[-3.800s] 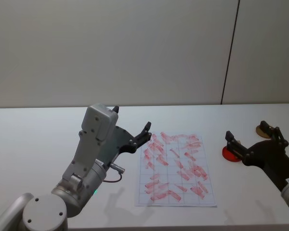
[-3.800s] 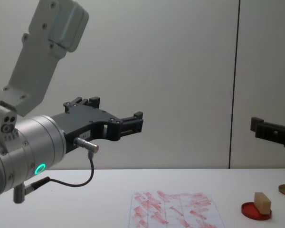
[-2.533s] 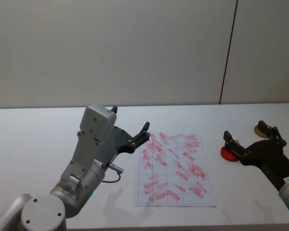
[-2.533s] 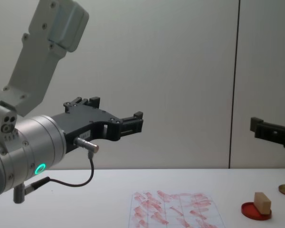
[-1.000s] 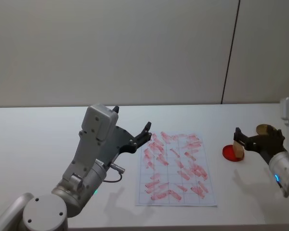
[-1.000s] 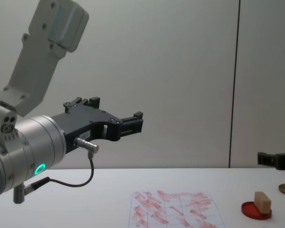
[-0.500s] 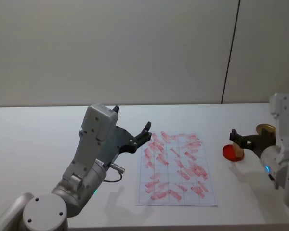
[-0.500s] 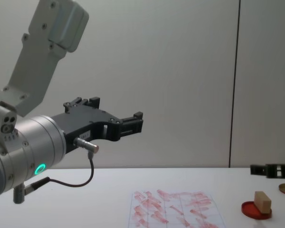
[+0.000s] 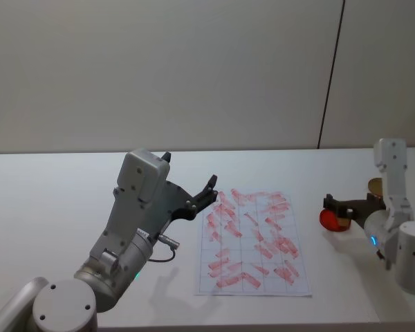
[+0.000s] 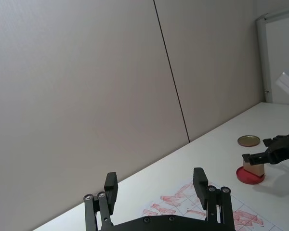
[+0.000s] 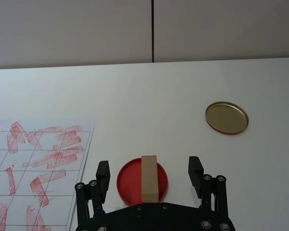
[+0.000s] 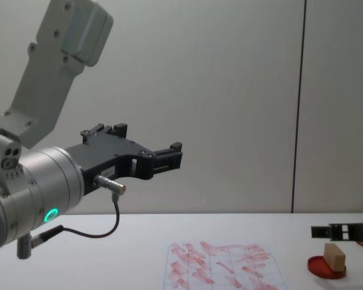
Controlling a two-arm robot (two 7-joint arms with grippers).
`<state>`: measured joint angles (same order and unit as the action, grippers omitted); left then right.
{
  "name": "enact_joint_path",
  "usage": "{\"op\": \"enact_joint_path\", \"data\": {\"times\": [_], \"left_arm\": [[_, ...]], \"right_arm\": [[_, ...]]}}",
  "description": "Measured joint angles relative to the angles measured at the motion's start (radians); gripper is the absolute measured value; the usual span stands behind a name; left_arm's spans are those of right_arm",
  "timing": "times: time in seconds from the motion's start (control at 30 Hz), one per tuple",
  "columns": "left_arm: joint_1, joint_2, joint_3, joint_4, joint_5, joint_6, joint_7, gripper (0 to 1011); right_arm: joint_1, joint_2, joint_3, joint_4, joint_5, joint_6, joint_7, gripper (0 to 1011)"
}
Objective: Use the one hand to pick up the stamp and affix it onto the A4 paper.
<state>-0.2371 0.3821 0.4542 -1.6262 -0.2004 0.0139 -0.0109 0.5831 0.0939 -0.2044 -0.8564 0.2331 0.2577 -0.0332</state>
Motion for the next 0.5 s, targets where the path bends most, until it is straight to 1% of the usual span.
{"op": "enact_joint_path", "data": {"times": [0.1,0.13,0.23,0.37,0.5], "left_arm": [[0.0,0.0,0.0,0.0,0.0,0.0,0.0,993],[0.0,0.0,0.0,0.0,0.0,0.0,0.0,993],[0.0,0.0,0.0,0.0,0.0,0.0,0.0,993],[0.0,0.0,0.0,0.0,0.0,0.0,0.0,993],[0.0,0.0,0.0,0.0,0.0,0.0,0.0,993]], "right_arm": [[0.026,-0.008,-0.002,0.054,-0.004,-0.01,0.007,1001],[0.026,-0.008,-0.002,0.054,-0.004,-0.01,0.007,1001],[0.05,-0.015,-0.003,0.103,-0.008,-0.021,0.012,999],[0.072,-0.022,-0.005,0.15,-0.013,-0.033,0.016,929],[0.094,-0.029,-0.007,0.197,-0.019,-0.043,0.016,818]]}}
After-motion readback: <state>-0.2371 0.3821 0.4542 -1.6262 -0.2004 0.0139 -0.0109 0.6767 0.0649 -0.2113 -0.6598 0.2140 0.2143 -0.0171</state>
